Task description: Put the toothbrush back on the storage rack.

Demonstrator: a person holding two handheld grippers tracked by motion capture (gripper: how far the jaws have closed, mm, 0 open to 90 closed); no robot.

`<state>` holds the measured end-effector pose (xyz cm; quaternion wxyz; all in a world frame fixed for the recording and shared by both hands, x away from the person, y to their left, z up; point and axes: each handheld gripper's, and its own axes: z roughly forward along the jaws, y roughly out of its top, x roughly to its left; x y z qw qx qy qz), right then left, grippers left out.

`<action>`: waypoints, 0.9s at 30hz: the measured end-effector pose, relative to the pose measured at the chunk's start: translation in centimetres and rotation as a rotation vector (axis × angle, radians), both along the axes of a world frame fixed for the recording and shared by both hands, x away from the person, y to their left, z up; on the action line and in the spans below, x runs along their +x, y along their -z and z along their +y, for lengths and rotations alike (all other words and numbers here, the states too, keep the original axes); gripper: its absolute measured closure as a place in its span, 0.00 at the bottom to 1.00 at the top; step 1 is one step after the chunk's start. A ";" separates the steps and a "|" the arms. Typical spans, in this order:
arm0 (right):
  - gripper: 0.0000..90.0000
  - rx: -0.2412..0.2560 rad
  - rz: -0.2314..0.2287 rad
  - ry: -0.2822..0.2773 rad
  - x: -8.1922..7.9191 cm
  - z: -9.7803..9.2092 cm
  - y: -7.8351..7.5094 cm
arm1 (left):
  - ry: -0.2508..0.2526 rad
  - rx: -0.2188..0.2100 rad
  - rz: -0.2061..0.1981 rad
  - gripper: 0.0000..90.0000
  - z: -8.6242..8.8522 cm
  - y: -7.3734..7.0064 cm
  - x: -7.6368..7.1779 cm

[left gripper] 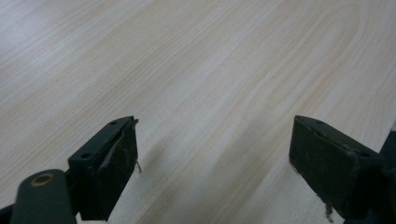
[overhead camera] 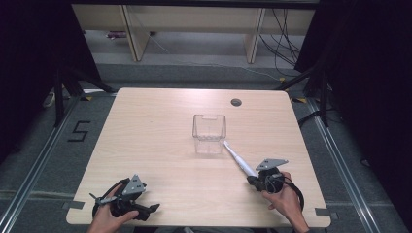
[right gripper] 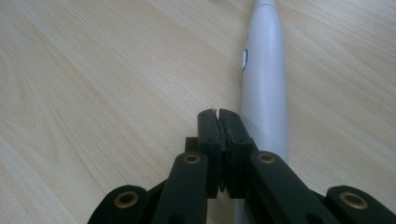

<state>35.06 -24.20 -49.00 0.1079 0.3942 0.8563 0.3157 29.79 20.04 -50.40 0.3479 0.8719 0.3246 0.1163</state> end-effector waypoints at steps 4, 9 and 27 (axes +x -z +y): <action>0.98 0.019 0.013 0.013 -0.2 0.4 -0.2 | 0.001 0.001 -0.001 0.17 0.0 0.0 0.0; 0.98 -0.003 -0.018 -0.016 0.1 0.5 -0.6 | 0.001 0.010 -0.005 0.17 0.1 -0.1 0.0; 0.66 -0.062 0.027 -0.002 1.8 0.9 -2.4 | -0.009 0.008 0.001 0.17 0.1 0.0 0.1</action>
